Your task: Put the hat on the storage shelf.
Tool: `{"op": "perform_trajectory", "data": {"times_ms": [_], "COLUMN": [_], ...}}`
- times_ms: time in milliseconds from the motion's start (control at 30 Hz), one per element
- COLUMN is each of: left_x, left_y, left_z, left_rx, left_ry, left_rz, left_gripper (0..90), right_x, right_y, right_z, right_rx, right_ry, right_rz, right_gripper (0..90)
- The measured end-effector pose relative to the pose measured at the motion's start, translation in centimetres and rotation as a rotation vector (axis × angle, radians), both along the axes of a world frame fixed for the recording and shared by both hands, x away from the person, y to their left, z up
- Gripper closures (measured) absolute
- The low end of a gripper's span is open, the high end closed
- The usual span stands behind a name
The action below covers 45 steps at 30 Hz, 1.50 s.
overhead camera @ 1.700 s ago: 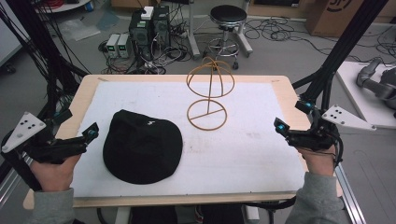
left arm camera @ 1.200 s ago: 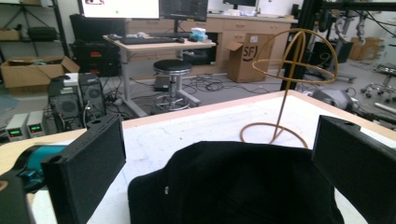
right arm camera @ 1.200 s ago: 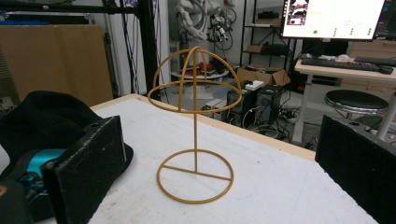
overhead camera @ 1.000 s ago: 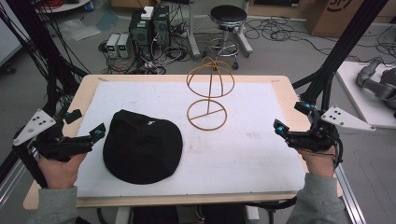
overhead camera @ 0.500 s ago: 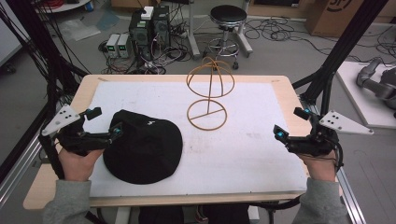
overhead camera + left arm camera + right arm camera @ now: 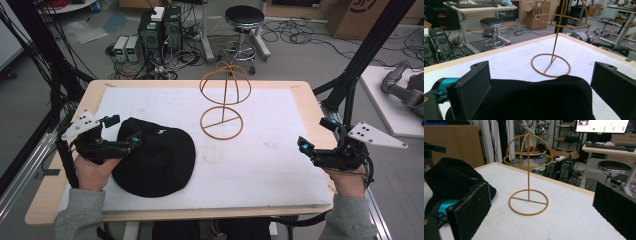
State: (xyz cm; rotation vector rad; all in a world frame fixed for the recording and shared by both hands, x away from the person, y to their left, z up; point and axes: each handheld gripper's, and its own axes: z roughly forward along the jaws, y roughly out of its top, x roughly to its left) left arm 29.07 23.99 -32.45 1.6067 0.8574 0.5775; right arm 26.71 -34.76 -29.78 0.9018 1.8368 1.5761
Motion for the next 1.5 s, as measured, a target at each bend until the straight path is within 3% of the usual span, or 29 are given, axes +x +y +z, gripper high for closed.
{"op": "perform_trajectory", "data": {"times_ms": [400,500,867,1167,1300,1500], "left_x": [0.3,0.4,0.6,0.7,0.9,1.0], "left_y": [-1.0,-1.2,-1.7,-1.5,-1.2,-1.3], "left_z": [-0.5,-0.7,-1.3,-1.7,-2.1,-2.3], "left_rx": [0.023,0.032,0.051,0.053,0.029,0.035], "left_ry": [0.009,0.007,0.011,0.017,0.041,0.069], "left_rz": [-0.046,-0.064,-0.069,-0.062,-0.065,-0.067], "left_gripper": [3.4,8.3,13.1,25.2,36.2,45.3], "right_x": [0.1,0.0,0.1,0.1,0.1,0.1], "right_y": [0.4,0.4,0.3,0.6,0.7,0.6], "right_z": [-0.1,-0.1,-0.1,-0.2,-0.2,-0.1], "right_rx": [-0.009,-0.011,-0.01,-0.017,-0.021,-0.02], "right_ry": [0.003,0.012,0.004,0.016,0.017,0.013], "right_rz": [0.017,0.022,0.026,0.036,0.042,0.039], "right_gripper": [1.2,1.2,1.2,1.2,1.2,1.2]}}
